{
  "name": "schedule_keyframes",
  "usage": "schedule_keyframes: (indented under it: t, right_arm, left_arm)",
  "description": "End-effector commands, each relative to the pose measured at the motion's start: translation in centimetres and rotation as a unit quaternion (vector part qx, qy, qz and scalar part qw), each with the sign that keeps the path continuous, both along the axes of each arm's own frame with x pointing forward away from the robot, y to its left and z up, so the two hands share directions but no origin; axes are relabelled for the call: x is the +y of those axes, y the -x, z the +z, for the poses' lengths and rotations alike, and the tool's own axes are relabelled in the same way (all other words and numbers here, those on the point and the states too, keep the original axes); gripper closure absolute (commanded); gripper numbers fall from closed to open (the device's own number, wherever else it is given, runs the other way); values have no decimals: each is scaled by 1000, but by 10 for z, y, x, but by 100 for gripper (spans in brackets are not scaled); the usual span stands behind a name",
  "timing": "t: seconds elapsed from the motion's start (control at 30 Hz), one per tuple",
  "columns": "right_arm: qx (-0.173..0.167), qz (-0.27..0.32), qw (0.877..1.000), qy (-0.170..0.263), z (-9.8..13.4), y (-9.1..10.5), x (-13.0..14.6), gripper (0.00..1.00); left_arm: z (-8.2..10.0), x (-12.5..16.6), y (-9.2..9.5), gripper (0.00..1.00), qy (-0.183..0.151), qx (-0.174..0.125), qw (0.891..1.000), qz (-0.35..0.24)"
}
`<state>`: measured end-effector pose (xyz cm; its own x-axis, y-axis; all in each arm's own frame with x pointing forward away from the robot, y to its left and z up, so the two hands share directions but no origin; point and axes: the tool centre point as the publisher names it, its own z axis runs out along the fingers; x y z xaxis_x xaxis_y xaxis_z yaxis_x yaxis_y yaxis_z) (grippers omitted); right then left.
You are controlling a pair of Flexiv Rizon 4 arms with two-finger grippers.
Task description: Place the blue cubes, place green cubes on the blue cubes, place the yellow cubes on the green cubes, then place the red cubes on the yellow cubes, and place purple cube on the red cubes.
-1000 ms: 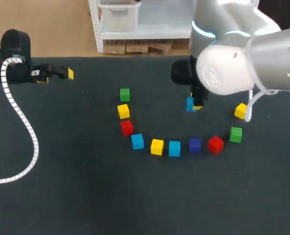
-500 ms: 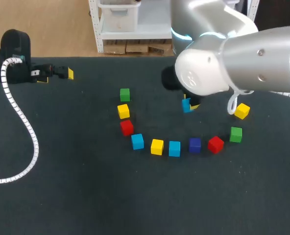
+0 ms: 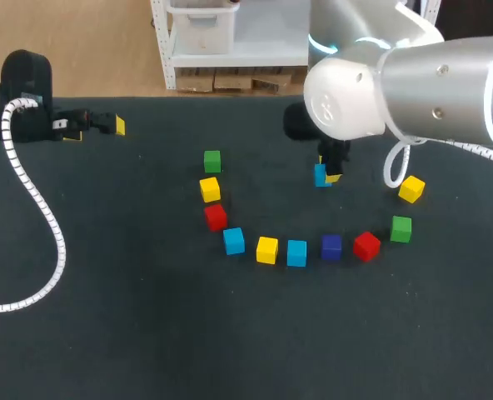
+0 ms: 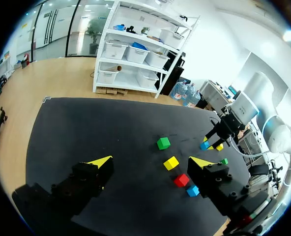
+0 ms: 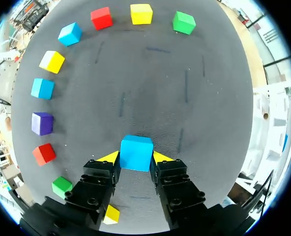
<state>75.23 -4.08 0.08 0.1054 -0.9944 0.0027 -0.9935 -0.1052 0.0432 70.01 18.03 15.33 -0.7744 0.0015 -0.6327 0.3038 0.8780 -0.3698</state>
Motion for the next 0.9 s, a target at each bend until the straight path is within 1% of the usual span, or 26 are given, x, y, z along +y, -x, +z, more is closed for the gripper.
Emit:
schedule_keyframes:
  t: [0.03,0.3,0.33,0.37,0.43,0.47,0.5,0.53,0.7,0.83,0.87,0.9]
  right_arm:
    - [13,-13,1000,-6,-3,-6,0,100]
    - [15,-17,1000,-8,-3,-6,0,99]
    - [18,-22,1000,-8,-3,-6,-1,87]
    - [18,-24,1000,-8,-3,-6,-1,71]
    - [20,-26,999,-8,-4,-6,-1,55]
    - [21,-27,999,-9,-4,-6,-1,38]
    - [22,-27,999,-8,-5,-6,-1,7]
    - [22,-27,999,-7,-5,-6,-2,0]
    - [23,-27,999,-7,-6,-5,-2,0]
    - [16,-27,999,-12,-3,-6,-1,0]
    - [15,-26,999,-11,-3,-6,-1,25]
    - [15,-25,1000,-10,-2,-6,-2,56]
  left_arm:
    - [-2,3,0,0,6,-4,1000,-5]
    - [-2,3,0,0,6,-4,1000,-5]
    - [-2,3,0,0,6,-4,1000,-5]
    - [-2,3,0,0,6,-4,1000,-5]
    - [-2,3,0,0,6,-4,1000,-5]
    - [-2,3,0,0,6,-4,1000,-5]
    - [-2,3,0,0,6,-4,1000,-5]
    - [-2,3,0,0,6,-4,1000,-5]
    - [-2,3,0,0,6,-4,1000,-5]
    - [-2,3,0,0,6,-4,1000,-5]
    - [-2,3,0,0,6,-4,1000,-5]
    - [-2,3,0,0,6,-4,1000,-5]
